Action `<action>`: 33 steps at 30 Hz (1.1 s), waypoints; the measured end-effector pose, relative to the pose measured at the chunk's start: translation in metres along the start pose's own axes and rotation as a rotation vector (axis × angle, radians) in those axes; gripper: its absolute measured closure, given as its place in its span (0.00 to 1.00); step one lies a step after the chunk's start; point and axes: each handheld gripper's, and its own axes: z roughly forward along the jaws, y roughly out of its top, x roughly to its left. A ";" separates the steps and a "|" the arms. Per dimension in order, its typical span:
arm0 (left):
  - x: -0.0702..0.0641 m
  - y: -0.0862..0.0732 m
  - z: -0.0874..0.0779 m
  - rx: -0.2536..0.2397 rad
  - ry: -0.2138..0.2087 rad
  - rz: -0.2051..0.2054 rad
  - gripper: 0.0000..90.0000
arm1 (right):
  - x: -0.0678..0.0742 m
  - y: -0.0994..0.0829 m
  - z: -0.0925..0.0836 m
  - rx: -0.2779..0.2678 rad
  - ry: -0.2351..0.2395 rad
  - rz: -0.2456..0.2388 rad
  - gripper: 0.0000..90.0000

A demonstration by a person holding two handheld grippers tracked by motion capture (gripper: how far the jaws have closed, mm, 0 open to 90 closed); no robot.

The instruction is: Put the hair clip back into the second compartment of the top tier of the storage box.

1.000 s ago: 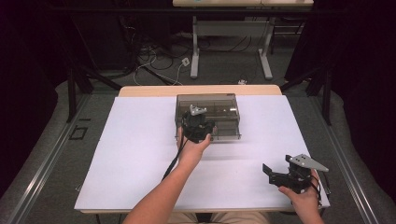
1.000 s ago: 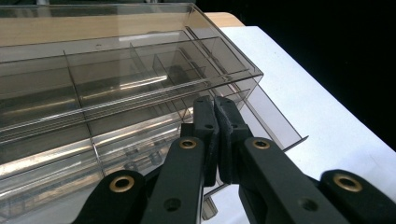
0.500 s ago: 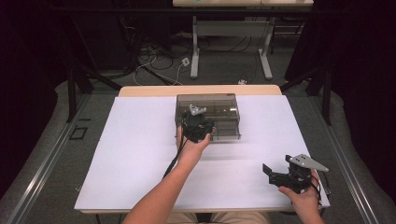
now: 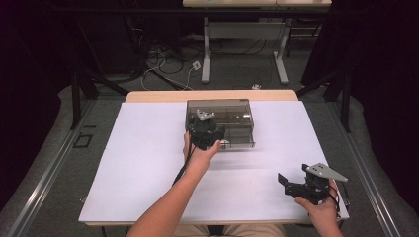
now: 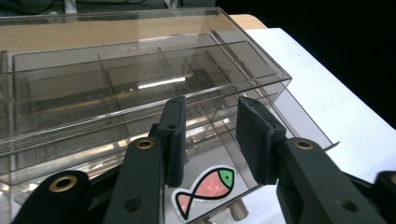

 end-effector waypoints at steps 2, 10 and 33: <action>0.001 0.000 -0.001 0.002 0.007 0.000 0.68 | 0.000 0.000 0.000 0.000 -0.004 0.003 0.00; 0.006 0.002 -0.003 0.003 0.025 0.000 0.60 | 0.000 0.000 0.000 0.000 -0.001 0.000 0.00; 0.019 0.003 -0.024 0.014 -0.005 0.012 0.39 | 0.001 0.000 0.000 0.001 -0.006 0.010 0.00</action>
